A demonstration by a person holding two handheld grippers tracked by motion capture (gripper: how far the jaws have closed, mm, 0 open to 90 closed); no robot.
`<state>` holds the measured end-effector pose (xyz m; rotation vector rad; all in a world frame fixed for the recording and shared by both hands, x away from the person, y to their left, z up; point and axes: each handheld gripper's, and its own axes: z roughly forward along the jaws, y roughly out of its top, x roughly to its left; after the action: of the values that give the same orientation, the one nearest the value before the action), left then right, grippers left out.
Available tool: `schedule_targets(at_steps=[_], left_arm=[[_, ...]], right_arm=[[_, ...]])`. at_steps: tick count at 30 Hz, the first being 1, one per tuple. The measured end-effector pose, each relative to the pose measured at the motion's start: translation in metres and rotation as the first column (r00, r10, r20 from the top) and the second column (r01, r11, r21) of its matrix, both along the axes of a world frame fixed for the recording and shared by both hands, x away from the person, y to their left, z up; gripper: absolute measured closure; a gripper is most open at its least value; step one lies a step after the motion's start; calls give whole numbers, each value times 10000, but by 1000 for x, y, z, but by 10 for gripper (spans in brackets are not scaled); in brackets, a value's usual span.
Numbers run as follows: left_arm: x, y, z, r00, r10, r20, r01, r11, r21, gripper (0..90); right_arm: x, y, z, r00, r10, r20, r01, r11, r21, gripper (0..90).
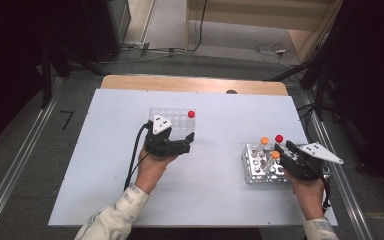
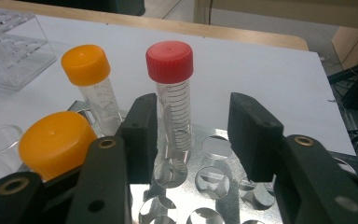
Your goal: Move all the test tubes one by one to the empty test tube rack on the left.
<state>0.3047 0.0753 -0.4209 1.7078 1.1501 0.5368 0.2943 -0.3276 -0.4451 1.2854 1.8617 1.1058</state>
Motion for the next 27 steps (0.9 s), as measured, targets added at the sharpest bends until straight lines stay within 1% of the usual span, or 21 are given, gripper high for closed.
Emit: schedule_targets(at_steps=[6, 12, 17, 20, 27], left_arm=[[0, 0, 0, 10000, 6, -28, -6, 10000, 6, 168], [0, 0, -1, 10000, -15, -45, 15, 10000, -25, 169], [0, -1, -1, 10000, -42, -49, 42, 10000, -17, 170], [0, -1, -1, 10000, -33, -66, 33, 10000, -32, 170], [0, -1, -1, 10000, -51, -57, 51, 10000, -42, 170]], right_arm=[[3, 2, -2, 9998, 158, -139, -160, 9998, -147, 624], [6, 2, -3, 9987, 375, -333, -378, 9992, -89, 703], [6, 2, -3, 9983, 425, -393, -429, 9991, -74, 717], [5, 1, -1, 9986, 437, -297, -437, 9990, -17, 718], [1, -1, 10, 9992, 392, 61, -393, 9990, 232, 721]])
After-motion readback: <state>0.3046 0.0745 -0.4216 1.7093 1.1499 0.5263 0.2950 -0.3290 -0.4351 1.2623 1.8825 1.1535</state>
